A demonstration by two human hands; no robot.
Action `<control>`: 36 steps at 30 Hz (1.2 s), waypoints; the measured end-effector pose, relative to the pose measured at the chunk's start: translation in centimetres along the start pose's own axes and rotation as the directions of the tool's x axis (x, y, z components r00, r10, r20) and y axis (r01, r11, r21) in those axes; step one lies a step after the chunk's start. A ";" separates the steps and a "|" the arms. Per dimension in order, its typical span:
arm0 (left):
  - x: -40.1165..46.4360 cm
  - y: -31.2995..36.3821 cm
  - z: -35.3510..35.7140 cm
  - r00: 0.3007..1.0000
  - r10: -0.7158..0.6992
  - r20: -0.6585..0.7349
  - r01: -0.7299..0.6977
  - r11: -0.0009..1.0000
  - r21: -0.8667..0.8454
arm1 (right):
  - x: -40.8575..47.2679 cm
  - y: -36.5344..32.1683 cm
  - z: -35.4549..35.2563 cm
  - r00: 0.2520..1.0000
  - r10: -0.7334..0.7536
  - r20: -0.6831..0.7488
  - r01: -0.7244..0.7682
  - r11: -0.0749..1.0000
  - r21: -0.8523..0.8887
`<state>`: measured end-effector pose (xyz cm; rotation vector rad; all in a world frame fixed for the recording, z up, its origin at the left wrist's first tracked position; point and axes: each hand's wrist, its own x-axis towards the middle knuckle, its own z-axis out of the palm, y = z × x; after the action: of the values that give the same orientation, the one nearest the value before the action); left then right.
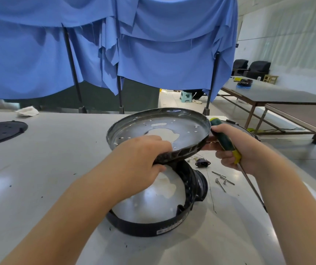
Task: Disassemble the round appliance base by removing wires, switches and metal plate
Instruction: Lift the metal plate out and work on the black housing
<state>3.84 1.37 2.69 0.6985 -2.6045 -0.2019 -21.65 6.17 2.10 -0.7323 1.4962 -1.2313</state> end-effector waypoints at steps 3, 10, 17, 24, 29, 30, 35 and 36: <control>0.0 -0.4 0.1 1.000 0.000 -0.023 0.001 0.999 0.037 | -0.1 -0.1 0.1 1.000 -0.017 -0.020 0.018 0.998 0.061; 0.1 -0.6 0.6 0.999 0.033 -0.038 -0.027 0.989 0.143 | 0.2 0.5 1.2 0.987 -0.055 -0.151 0.051 0.998 -0.030; 0.4 -2.1 -0.4 0.993 -0.112 -0.041 0.105 0.983 -0.147 | 0.4 0.5 1.2 0.958 -0.117 -0.262 0.126 0.992 0.019; 0.7 -5.2 -1.3 0.791 -0.570 -0.223 0.401 0.758 -0.514 | 0.6 0.4 1.0 0.948 -0.160 -0.274 0.193 0.976 0.097; 0.4 -7.4 -1.7 0.670 -0.731 0.131 0.623 0.457 -0.635 | 1.2 1.1 1.7 0.949 -0.187 -0.255 0.205 0.978 0.046; 0.3 -7.8 -1.7 0.653 -0.740 0.160 0.652 0.441 -0.617 | 1.3 1.2 1.9 0.948 -0.190 -0.257 0.203 0.979 0.027; -0.3 -9.8 -1.0 0.570 -0.778 0.264 0.743 0.350 -0.570 | 1.6 1.7 3.1 0.949 -0.212 -0.234 0.214 0.977 -0.020; -0.3 -10.0 -1.0 0.556 -0.786 0.271 0.752 0.338 -0.565 | 1.7 1.8 3.4 0.950 -0.221 -0.221 0.221 0.975 -0.026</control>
<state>8.96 -7.12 0.94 1.5742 -1.6892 -1.2709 -18.66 4.08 -0.01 -0.7999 1.6286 -1.5237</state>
